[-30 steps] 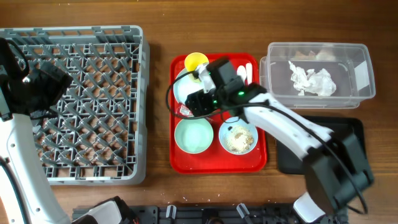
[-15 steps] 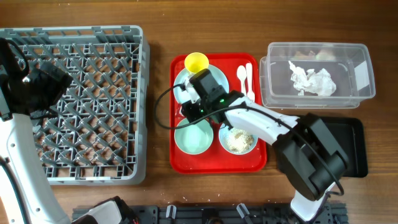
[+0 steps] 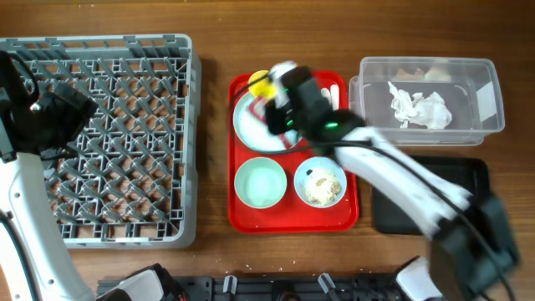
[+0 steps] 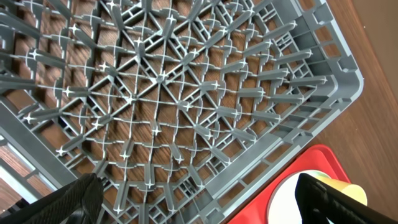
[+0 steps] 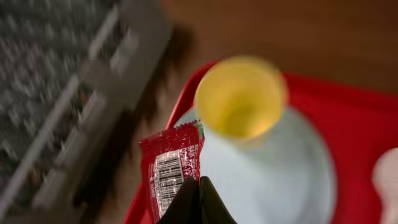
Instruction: Sort waste into correct bins and load items into the dishwasher rack
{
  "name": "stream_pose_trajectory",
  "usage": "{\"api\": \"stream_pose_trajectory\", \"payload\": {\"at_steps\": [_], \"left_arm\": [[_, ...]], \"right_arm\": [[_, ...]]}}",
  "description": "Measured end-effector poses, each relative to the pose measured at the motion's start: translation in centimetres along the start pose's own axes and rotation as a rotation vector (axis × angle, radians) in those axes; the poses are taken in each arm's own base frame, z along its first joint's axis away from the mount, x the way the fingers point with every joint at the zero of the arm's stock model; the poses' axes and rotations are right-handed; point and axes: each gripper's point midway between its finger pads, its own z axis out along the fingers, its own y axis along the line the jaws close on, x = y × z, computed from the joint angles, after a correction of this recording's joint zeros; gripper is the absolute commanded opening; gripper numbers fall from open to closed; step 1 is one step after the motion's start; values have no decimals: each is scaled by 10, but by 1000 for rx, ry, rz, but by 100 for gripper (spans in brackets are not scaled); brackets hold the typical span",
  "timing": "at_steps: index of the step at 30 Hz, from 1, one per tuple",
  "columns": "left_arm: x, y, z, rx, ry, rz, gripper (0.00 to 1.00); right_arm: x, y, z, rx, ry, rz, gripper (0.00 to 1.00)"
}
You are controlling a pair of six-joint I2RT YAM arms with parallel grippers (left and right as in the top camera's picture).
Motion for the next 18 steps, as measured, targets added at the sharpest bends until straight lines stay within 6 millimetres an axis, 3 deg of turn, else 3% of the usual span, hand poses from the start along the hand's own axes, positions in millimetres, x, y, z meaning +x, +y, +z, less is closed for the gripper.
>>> {"api": "stream_pose_trajectory", "payload": {"at_steps": [1,2,3,4,5,6,7,8,10,11,14,18], "left_arm": [[0,0,0,0,0,0,100],[0,0,0,0,0,0,100],[0,0,0,0,0,0,100],[0,0,0,0,0,0,100],[0,0,0,0,0,0,100],[0,0,0,0,0,0,100],[0,0,0,0,0,0,100],[0,0,0,0,0,0,100],[0,0,0,0,0,0,100],[0,0,0,0,-1,0,100],[0,0,0,0,0,0,100],[0,0,0,0,0,0,100]], "right_arm": [[-32,-15,-29,19,-98,50,4],[-51,-31,-48,44,-159,83,4],[-73,-69,-79,131,-241,165,4],[-75,-99,-90,210,-259,233,4],[-70,-144,-104,333,-269,341,4],[-61,-177,-113,425,-266,421,4],[-44,-224,-128,551,-262,550,6],[-34,-252,-138,622,-269,630,8],[-8,-313,-154,756,-284,810,64],[-1,-325,-155,778,-280,839,78],[9,-344,-154,814,-260,846,96],[-3,-330,-146,714,-219,711,100]]}}
